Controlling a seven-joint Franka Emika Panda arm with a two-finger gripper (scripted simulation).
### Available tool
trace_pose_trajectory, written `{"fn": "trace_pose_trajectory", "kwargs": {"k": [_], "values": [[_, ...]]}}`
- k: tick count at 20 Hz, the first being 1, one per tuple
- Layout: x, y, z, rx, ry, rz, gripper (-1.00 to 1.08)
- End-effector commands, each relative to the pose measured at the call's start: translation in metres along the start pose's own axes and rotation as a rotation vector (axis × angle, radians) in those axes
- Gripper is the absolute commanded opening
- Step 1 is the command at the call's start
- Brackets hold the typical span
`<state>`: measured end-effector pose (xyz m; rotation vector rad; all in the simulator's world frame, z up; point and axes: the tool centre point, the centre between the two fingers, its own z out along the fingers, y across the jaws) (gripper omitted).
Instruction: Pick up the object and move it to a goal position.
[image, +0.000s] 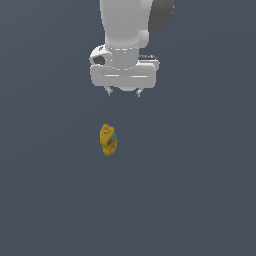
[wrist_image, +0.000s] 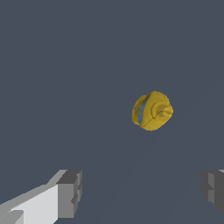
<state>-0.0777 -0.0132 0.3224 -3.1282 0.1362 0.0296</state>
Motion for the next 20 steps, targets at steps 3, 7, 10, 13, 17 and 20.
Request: {"fn": "trace_pose_trajectory", "kwargs": {"k": [3,7,10,13,17,20], "values": [[0.002,0.002,0.003,0.001,0.000,0.010,1.00],[0.008,0.009,0.013,0.002,0.002,0.052,1.00],[0.016,0.019,0.026,0.003,0.005,0.103,1.00],[0.025,0.033,0.044,0.002,0.008,0.173,1.00],[0.037,0.054,0.071,0.000,0.014,0.273,1.00],[0.042,0.065,0.086,-0.003,0.018,0.327,1.00]]}}
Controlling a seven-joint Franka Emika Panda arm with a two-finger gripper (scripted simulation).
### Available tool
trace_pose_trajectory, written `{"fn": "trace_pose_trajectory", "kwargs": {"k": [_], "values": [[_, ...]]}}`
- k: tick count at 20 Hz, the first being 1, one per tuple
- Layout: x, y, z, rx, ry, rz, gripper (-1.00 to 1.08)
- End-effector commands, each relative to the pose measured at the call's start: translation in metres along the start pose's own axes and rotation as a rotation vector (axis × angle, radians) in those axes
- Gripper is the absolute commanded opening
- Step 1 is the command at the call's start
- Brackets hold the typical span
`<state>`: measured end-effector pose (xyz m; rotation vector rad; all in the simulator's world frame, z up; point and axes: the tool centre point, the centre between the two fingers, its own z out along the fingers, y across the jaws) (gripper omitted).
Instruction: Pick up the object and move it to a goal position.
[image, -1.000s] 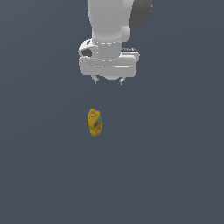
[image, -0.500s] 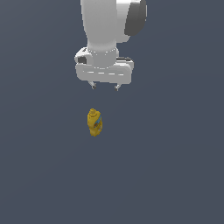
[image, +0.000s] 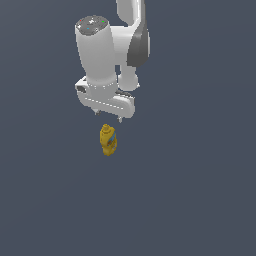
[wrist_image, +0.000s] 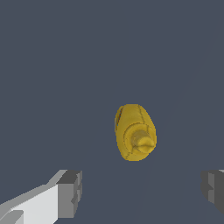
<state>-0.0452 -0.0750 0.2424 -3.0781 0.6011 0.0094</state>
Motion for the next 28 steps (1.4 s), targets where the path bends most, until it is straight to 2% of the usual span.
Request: {"fn": "trace_pose_trajectory", "kwargs": {"k": [1,12,21,26,27,28], "values": [[0.007,0.007,0.011,-0.002,0.004,0.042,1.00],[0.011,0.014,0.026,-0.004,0.005,0.075,1.00],[0.011,0.015,0.064,-0.004,0.007,0.079,1.00],[0.012,0.014,0.072,-0.004,0.007,0.080,1.00],[0.012,0.014,0.072,-0.004,0.007,0.080,-1.00],[0.012,0.014,0.072,-0.004,0.007,0.080,-1.00]]}}
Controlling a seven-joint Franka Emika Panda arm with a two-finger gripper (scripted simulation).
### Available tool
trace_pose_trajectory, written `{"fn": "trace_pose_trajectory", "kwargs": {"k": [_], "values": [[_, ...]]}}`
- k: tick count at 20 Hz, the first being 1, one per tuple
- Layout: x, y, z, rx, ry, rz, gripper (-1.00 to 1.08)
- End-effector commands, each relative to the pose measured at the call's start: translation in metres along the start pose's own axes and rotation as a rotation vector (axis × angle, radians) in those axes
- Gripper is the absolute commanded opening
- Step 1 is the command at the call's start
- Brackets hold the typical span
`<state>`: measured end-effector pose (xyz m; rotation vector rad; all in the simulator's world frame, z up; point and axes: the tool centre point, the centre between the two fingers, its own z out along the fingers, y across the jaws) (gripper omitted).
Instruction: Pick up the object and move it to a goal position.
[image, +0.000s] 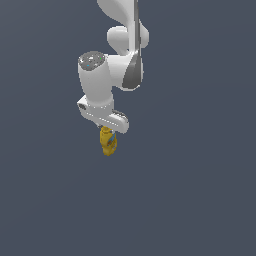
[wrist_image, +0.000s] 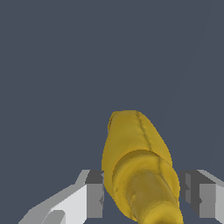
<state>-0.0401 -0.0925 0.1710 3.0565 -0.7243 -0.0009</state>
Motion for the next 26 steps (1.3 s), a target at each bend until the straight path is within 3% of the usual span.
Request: {"fn": "trace_pose_trajectory", "kwargs": {"k": [1,15,20,26], "values": [[0.000,0.000,0.001,0.000,0.000,0.000,-1.00],[0.006,-0.002,-0.004,0.001,0.023,0.017,-1.00],[0.020,-0.007,-0.015,0.003,0.073,0.054,-1.00],[0.044,-0.014,-0.037,0.005,0.166,0.125,-1.00]]}}
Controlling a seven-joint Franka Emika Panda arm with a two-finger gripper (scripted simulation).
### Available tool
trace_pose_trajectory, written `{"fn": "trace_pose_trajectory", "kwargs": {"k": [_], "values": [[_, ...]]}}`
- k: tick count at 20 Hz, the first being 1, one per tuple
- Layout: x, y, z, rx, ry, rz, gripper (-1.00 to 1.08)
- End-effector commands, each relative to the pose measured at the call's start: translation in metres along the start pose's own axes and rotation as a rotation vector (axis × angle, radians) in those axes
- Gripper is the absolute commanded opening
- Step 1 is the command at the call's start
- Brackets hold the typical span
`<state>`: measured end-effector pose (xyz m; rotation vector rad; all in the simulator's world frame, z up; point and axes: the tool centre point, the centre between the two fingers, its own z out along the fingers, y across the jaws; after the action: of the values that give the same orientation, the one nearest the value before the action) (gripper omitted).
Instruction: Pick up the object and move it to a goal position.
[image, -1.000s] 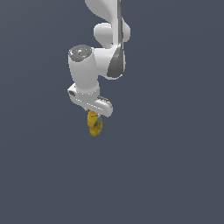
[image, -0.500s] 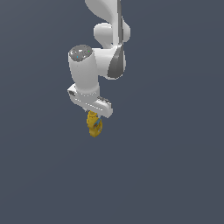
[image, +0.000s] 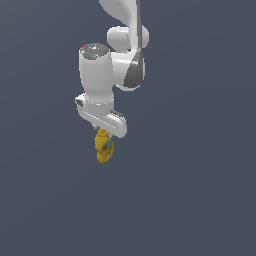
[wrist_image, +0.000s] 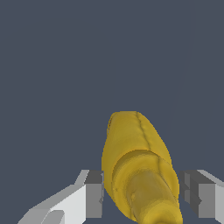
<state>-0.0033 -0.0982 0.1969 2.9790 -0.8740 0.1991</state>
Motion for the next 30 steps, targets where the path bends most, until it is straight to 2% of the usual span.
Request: {"fn": "trace_pose_trajectory", "kwargs": {"k": [1,15,30], "values": [[0.015,-0.005,-0.014,0.006,0.052,0.034,-1.00],[0.078,-0.022,-0.078,0.010,0.312,0.229,-1.00],[0.123,-0.025,-0.151,0.009,0.553,0.410,-1.00]]}}
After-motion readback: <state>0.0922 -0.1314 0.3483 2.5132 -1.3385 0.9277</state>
